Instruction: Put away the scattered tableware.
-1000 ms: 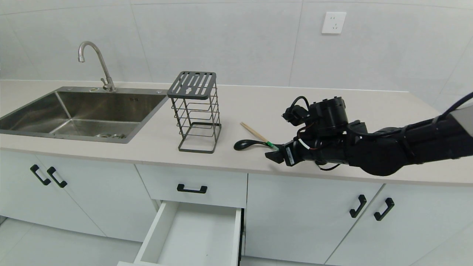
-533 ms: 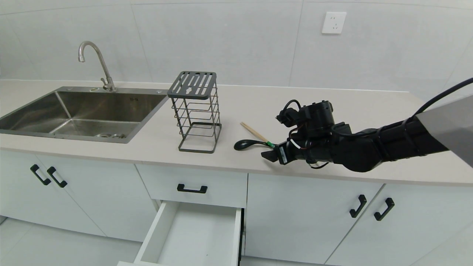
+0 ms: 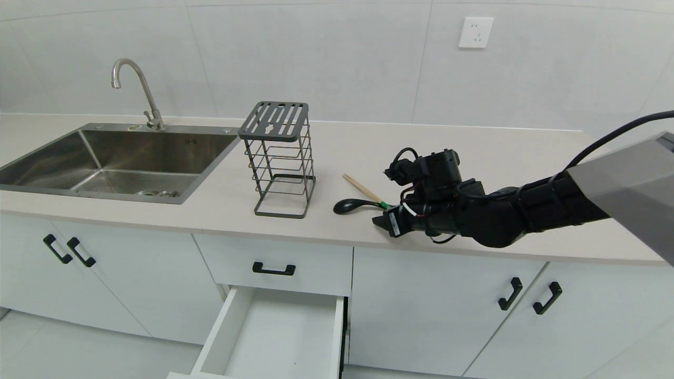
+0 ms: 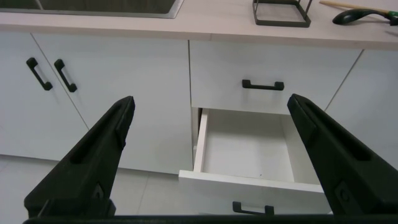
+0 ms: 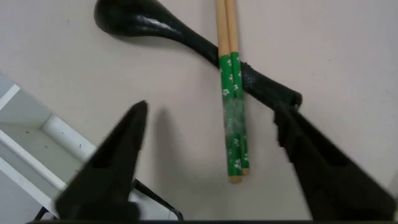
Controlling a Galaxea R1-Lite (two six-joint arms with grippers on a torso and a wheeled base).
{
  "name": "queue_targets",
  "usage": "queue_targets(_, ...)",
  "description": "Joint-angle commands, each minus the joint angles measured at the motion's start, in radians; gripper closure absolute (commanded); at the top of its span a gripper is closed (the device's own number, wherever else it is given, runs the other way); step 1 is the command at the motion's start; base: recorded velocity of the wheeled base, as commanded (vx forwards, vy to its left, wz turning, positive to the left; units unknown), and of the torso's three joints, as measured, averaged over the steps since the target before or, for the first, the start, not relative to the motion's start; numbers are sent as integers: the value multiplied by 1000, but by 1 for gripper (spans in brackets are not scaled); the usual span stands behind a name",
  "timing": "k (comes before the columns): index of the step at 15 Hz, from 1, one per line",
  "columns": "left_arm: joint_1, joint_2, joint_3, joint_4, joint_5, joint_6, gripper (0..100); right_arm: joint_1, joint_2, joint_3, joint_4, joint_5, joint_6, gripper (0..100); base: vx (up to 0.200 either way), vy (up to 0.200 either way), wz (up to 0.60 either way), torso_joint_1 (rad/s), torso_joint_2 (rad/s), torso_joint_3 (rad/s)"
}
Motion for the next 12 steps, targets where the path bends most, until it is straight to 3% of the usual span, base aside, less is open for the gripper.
queue_targets(1, 0, 1, -2, 0, 0, 0, 0, 7, 22, -3, 10, -25, 8, 100, 0, 0, 0, 0, 0, 0)
queue_targets(12, 0, 1, 0, 0, 0, 0, 0, -20, 10, -55, 8, -72, 52, 100, 0, 0, 0, 0, 0, 0)
